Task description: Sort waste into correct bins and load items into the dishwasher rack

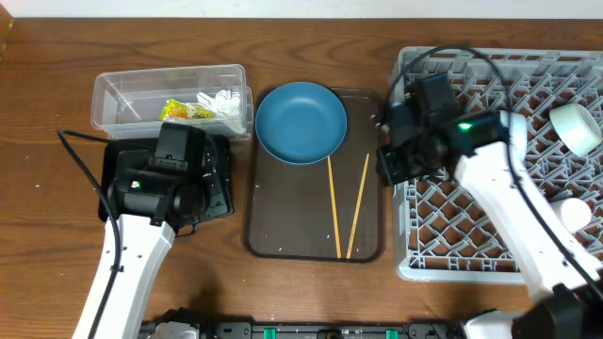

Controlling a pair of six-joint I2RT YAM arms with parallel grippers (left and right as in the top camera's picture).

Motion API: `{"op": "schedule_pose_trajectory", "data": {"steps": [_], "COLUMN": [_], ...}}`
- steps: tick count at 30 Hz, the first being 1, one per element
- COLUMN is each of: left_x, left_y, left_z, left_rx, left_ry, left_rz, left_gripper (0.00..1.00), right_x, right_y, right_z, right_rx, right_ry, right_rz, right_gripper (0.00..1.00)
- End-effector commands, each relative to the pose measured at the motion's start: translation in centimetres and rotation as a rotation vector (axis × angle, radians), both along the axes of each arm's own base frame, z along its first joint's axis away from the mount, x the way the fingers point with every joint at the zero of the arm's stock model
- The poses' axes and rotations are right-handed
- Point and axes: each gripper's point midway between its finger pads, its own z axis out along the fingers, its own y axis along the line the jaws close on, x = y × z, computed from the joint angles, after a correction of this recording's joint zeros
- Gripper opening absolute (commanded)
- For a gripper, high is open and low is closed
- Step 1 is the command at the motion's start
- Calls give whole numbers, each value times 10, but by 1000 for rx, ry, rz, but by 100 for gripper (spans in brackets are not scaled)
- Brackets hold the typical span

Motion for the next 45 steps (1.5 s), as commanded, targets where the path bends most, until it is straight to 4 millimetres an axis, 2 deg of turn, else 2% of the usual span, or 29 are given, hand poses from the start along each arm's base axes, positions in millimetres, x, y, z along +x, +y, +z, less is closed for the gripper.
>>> {"op": "schedule_pose_trajectory", "data": {"steps": [1, 6, 9, 17, 23, 29, 32, 39, 45], "left_x": [2, 2, 2, 2, 2, 2, 2, 2, 2], "left_y": [4, 4, 4, 4, 4, 4, 4, 4, 4], "left_z": [1, 1, 1, 1, 1, 1, 1, 1, 1], "left_rx": [20, 20, 20, 20, 20, 20, 20, 19, 19], "left_ry": [-2, -2, -2, -1, -1, -1, -1, -1, -1], "left_rz": [4, 4, 3, 4, 4, 4, 4, 6, 6], "left_gripper": [67, 67, 66, 67, 67, 67, 67, 67, 67], "right_x": [-4, 6, 9, 23, 28, 36, 43, 69, 91], "right_y": [-6, -39, -59, -101, -121, -124, -120, -111, -104], "right_z": [-29, -57, -66, -63, -61, -60, -60, -57, -57], "right_rx": [-99, -298, -409, -573, -607, -591, -564, -510, -469], "right_ry": [62, 92, 92, 29, 19, -4, -27, -124, -194], "right_rz": [-26, -158, -228, -370, -419, -444, -450, -454, -451], "right_gripper": [1, 1, 1, 1, 1, 2, 13, 1, 1]}}
